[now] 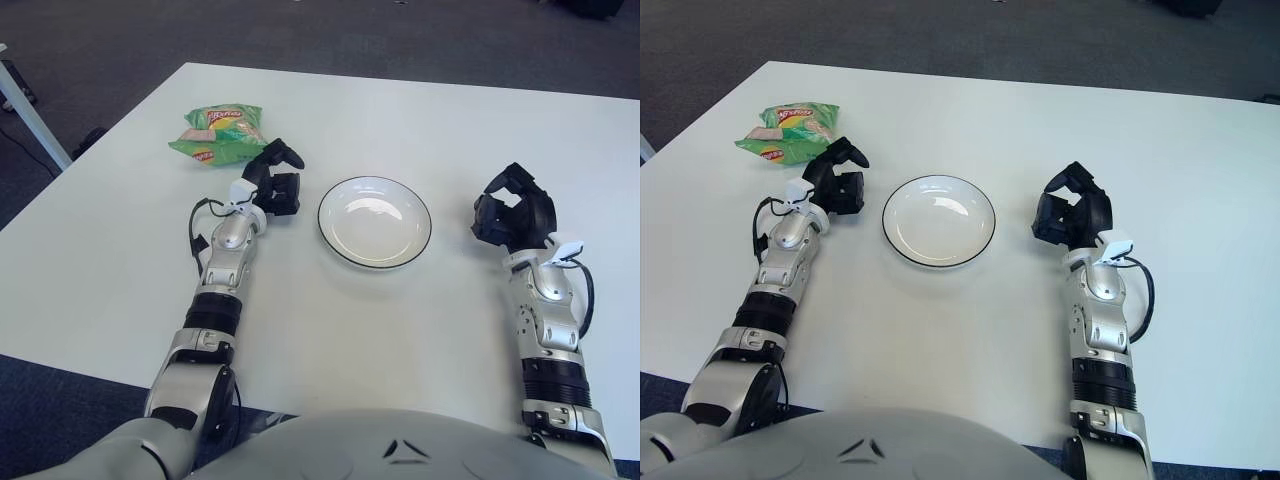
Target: Put the snack into the plate.
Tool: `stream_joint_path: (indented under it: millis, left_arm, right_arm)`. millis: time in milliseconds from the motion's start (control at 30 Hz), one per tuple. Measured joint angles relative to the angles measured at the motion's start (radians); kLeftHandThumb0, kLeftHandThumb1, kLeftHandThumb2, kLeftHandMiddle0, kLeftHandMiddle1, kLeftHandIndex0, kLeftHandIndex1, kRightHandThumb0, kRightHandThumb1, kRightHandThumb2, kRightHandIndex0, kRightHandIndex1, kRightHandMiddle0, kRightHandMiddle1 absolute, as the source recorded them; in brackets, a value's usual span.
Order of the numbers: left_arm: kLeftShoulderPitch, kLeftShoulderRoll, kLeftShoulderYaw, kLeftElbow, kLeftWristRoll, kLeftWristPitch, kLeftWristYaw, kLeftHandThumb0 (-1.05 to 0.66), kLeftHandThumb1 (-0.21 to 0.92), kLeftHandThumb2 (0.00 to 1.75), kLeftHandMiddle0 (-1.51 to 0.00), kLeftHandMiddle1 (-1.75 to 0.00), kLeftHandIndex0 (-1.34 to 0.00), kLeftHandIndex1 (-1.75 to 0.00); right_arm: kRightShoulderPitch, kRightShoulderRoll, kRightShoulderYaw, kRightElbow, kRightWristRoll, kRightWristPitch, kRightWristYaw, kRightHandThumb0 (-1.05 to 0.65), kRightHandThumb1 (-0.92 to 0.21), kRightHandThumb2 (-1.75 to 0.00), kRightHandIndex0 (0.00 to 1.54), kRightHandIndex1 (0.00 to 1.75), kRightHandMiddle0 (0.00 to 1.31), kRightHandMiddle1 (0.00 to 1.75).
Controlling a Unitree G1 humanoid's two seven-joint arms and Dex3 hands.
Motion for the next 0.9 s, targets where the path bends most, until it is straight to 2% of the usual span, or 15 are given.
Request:
stream_joint_path:
  millis: [300,433,533,900]
  left_arm:
    - [-0.008,0.004,0.026,0.009,0.016,-0.032,0.046,-0.47,0.33,1.30,-1.29,-1.75,-0.60,-1.75]
    - [0.002,0.019,0.026,-0.036,0.039,-0.027,0.058,-0.48,0.31,1.32,-1.28,-1.75,-0.62,-1.75]
    - [0.013,0.052,0.026,-0.077,0.058,-0.020,0.053,-0.49,0.29,1.35,-1.30,-1.75,-0.63,-1.75]
    - [0.025,0.216,0.057,-0.077,0.054,-0.012,-0.057,-0.49,0.30,1.33,-1.29,-1.75,-0.62,-1.75]
  right_arm:
    - [-0.005,0.003,0.011,0.011,-0.019,0.004,-0.014,-0.48,-0.31,-1.32,1.29,1.75,0.62,1.75]
    - [-0.008,0.004,0.015,0.011,-0.021,0.010,-0.024,-0.48,-0.31,-1.32,1.29,1.75,0.62,1.75]
    - [-0.010,0.006,0.017,0.010,-0.021,0.015,-0.030,-0.48,-0.31,-1.32,1.29,1.75,0.62,1.75]
    - [-0.010,0.005,0.013,0.004,-0.021,0.022,-0.034,-0.48,-0.30,-1.33,1.29,1.75,0.62,1.75]
